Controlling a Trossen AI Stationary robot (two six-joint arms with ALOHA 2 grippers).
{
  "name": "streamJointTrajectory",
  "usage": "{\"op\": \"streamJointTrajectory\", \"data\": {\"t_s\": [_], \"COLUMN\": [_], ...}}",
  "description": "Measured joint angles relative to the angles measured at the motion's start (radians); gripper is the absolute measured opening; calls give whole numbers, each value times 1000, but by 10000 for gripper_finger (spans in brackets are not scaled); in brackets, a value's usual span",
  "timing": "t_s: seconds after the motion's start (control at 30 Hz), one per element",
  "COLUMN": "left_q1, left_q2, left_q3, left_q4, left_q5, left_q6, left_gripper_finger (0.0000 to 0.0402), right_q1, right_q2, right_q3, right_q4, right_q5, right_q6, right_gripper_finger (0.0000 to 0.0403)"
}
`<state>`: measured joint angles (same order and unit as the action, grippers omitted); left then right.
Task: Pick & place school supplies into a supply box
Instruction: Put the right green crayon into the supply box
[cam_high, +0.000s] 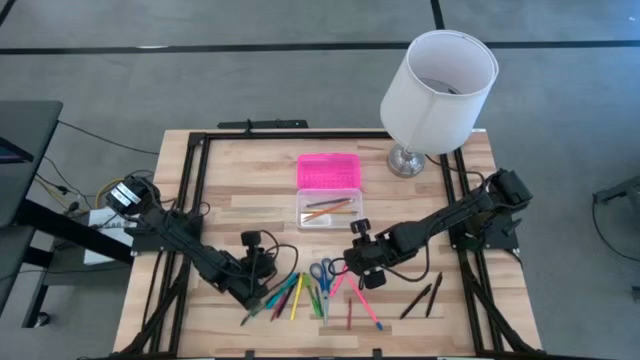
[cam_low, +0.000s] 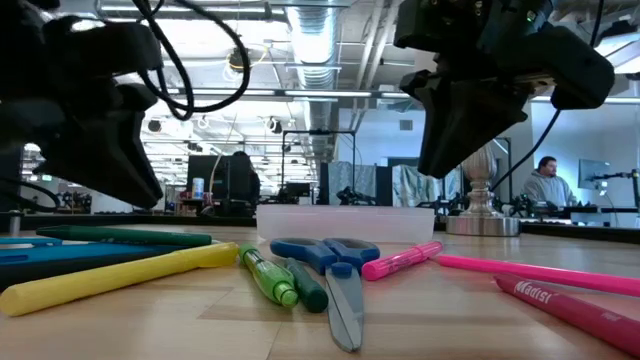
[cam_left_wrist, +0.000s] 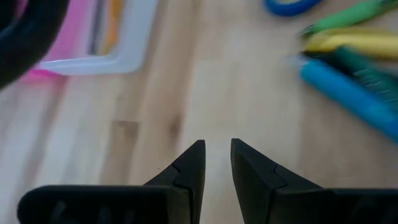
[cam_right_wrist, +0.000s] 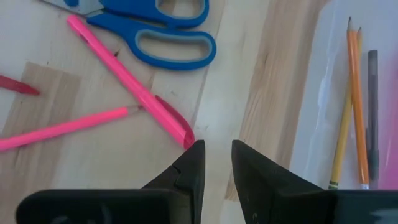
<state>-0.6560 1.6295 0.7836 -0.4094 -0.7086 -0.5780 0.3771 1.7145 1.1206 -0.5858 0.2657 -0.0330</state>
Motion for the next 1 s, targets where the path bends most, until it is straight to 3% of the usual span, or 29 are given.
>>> {"op": "streamJointTrajectory", "data": {"t_s": [0.27, 0.57, 0.8, 1.0], "left_q1": [-40, -69, -57, -42], "left_q2": [0, 1, 38, 76], "left_q3": [78, 102, 102, 102], "left_q4": [30, 216, 226, 249], "left_q5": [153, 168, 127, 170], "left_q6": [64, 166, 149, 138], "left_gripper_finger": [71, 71, 71, 71], "right_q1": [0, 2, 3, 3], "right_q2": [0, 0, 0, 0], "right_q3": [0, 0, 0, 0], "right_q4": [-4, -5, -4, -5], "right_q5": [53, 53, 54, 53], "right_q6": [7, 18, 34, 43], "right_gripper_finger": [72, 72, 72, 72]}}
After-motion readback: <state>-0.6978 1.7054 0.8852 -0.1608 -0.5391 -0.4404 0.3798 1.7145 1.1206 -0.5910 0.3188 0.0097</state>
